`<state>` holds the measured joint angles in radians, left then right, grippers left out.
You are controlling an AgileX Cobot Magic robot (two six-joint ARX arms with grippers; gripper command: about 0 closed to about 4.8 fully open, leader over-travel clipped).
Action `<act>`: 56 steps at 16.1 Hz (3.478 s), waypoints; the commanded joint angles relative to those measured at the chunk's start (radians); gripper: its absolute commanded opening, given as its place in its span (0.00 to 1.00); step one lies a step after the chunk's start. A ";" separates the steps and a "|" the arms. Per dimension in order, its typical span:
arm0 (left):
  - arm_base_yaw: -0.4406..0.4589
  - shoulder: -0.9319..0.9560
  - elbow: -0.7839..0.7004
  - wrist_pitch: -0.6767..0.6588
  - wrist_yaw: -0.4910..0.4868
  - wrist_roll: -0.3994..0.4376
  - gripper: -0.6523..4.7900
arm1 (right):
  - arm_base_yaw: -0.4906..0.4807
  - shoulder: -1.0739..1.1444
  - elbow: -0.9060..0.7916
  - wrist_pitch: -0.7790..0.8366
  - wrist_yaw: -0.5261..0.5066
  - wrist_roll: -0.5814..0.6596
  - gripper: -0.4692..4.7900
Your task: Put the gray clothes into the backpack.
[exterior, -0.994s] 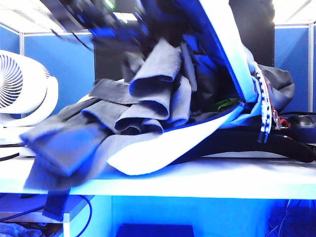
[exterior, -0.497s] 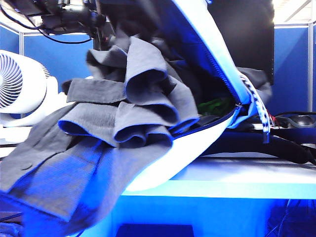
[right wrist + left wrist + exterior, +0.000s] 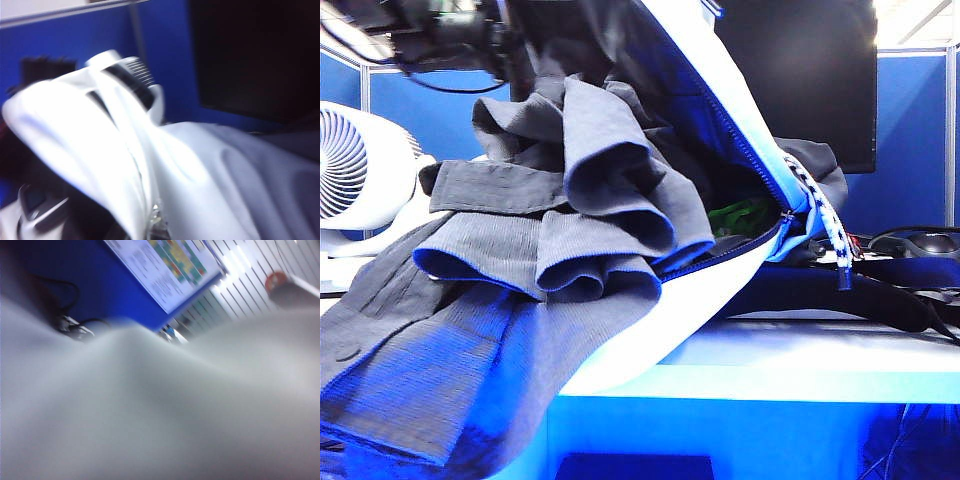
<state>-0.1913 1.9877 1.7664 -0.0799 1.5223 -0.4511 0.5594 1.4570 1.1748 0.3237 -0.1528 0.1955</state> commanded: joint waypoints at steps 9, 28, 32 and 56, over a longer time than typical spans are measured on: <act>-0.073 -0.042 0.013 -1.046 -0.386 1.122 1.00 | -0.050 0.013 0.002 0.055 0.068 0.045 0.08; -0.097 -0.470 0.013 -1.096 -0.875 1.071 1.00 | -0.051 0.013 0.002 0.096 0.037 0.092 0.08; -0.098 -0.553 0.013 -1.217 -0.883 1.010 1.00 | -0.069 0.010 0.002 0.100 0.016 0.093 0.08; -0.140 -1.118 -1.365 -0.074 -0.967 0.318 1.00 | -0.101 -0.079 0.002 0.090 -0.051 0.093 0.08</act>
<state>-0.3115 0.8700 0.4164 -0.2306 0.5705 -0.1020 0.4602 1.3949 1.1641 0.3313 -0.2131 0.2840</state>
